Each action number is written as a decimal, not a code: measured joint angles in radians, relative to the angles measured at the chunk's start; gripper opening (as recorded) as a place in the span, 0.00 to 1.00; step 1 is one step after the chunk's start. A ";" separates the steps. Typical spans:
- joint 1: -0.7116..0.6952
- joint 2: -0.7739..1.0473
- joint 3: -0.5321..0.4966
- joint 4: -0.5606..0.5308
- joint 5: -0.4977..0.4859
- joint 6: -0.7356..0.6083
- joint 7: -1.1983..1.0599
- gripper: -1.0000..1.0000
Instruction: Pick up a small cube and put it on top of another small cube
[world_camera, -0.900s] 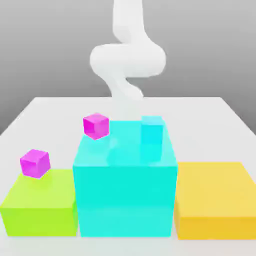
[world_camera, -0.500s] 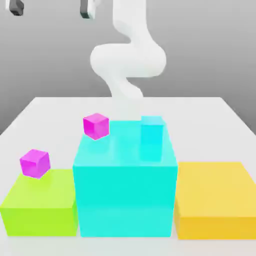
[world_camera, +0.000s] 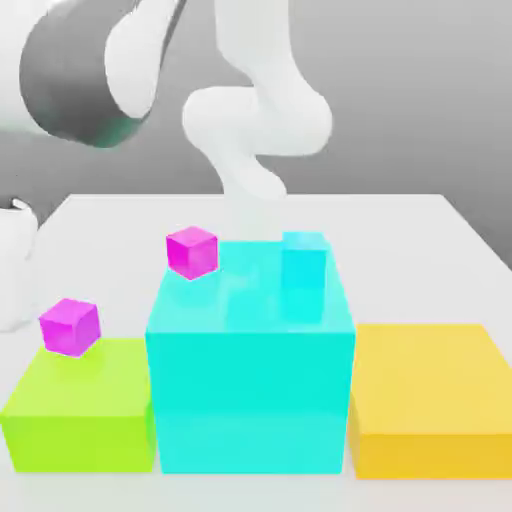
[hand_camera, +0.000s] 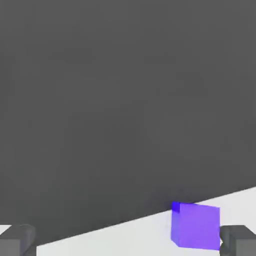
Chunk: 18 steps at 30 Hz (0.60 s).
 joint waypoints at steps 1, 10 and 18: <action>-0.014 0.037 -0.002 0.011 0.012 0.004 -0.014 0.50; -0.144 0.367 0.027 0.103 0.089 0.088 -0.111 0.50; -0.155 0.432 0.041 0.120 0.107 0.133 -0.124 0.00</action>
